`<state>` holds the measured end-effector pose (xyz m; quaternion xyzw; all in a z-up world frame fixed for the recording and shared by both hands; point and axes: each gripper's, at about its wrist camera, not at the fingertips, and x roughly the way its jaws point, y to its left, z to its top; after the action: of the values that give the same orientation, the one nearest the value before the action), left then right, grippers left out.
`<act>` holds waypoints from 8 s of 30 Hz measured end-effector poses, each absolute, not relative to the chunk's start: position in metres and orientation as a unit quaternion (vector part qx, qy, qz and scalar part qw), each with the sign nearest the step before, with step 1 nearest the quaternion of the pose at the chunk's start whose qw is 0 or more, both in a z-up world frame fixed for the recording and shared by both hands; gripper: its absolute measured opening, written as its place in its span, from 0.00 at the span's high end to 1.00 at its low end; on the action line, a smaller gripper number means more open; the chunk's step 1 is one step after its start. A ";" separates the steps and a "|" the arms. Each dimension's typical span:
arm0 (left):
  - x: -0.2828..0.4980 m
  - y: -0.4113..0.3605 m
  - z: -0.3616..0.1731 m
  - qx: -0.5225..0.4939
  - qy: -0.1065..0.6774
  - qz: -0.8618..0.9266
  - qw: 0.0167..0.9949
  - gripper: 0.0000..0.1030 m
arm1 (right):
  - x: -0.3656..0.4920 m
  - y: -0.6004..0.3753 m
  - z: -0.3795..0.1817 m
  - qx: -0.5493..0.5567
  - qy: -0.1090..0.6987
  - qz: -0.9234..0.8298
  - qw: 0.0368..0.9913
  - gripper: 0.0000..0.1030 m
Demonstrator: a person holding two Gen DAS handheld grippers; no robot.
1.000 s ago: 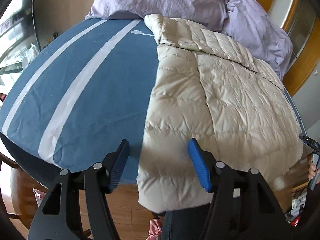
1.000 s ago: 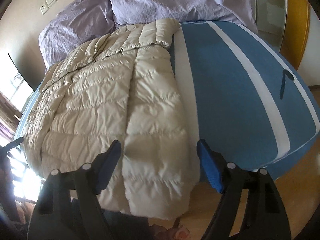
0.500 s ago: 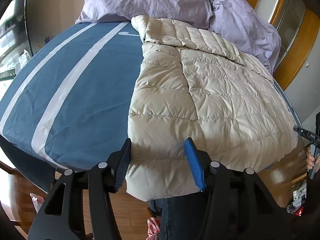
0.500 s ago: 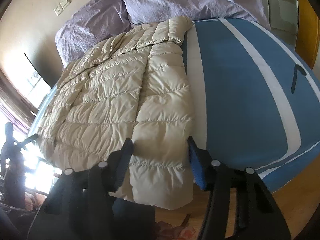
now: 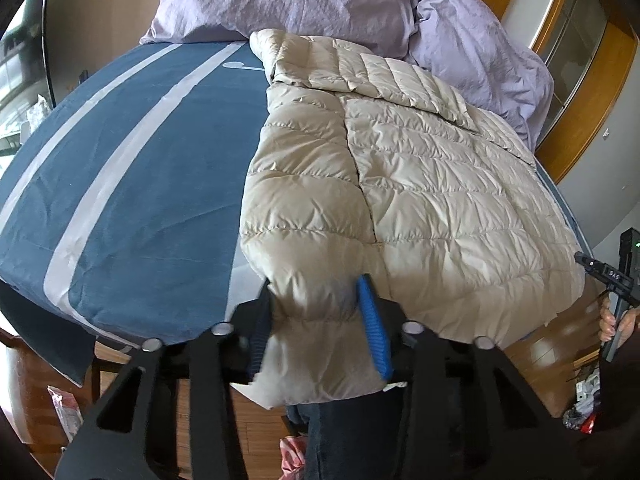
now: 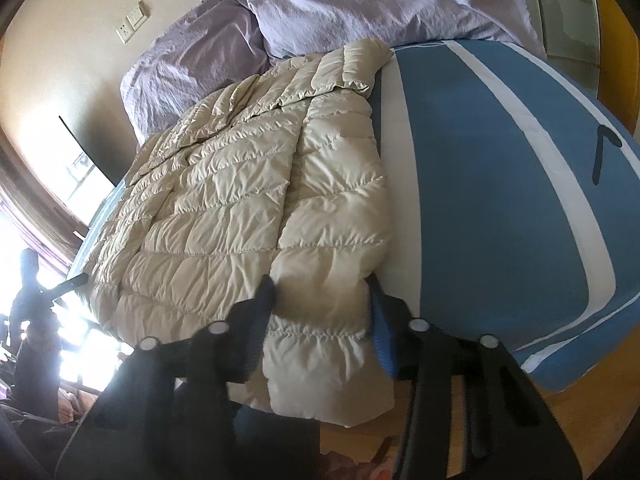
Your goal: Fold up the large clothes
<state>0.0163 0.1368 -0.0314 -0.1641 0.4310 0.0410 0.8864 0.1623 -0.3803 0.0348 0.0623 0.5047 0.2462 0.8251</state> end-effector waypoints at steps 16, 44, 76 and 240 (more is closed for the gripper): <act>0.017 0.138 -0.026 -0.217 0.409 0.010 0.886 0.93 | 0.166 -0.382 0.031 0.109 0.511 0.261 0.812 0.93; 0.052 0.155 0.050 -0.215 0.321 0.022 0.922 0.97 | 0.220 -0.384 0.083 0.204 0.450 0.282 0.822 0.95; 0.288 0.221 0.035 -0.178 0.365 0.109 0.908 0.96 | 0.449 -0.313 0.025 0.256 0.484 0.182 0.816 0.93; 0.389 0.229 -0.038 -0.106 0.445 0.254 0.852 0.01 | 0.507 -0.196 -0.022 -0.036 0.470 0.052 0.880 0.09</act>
<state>0.3895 0.2293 -0.0384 -0.1059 0.4451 0.2541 0.8521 0.5075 -0.1956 -0.0224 -0.0359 0.4703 0.0518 0.8803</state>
